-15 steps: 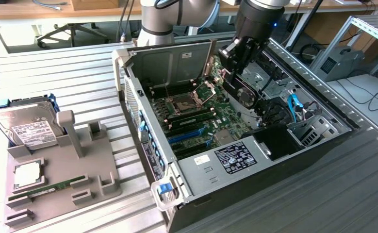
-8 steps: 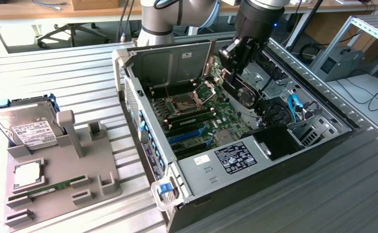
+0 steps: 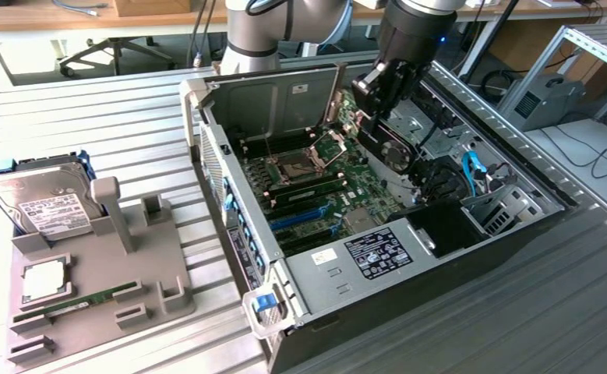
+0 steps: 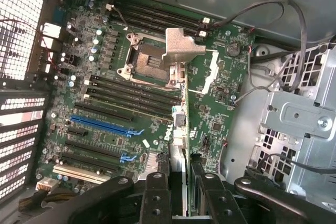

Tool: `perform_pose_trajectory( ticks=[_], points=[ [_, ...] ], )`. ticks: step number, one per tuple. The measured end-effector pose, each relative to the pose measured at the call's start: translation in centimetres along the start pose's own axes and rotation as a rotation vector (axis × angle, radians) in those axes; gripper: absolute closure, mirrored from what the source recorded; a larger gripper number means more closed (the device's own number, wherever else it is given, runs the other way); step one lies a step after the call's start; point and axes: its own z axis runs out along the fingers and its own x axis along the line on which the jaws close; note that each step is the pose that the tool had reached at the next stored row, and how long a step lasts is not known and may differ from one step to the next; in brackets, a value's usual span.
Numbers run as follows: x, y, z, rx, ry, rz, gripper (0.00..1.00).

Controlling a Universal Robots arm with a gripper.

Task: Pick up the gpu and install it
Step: 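Insert the gpu into the slot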

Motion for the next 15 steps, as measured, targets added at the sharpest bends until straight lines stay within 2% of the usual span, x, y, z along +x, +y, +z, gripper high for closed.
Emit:
perform_pose_trajectory(
  ticks=[15],
  points=[
    [0.0,0.0,0.0,-0.0009,0.0012,-0.031,0.73]
  ],
)
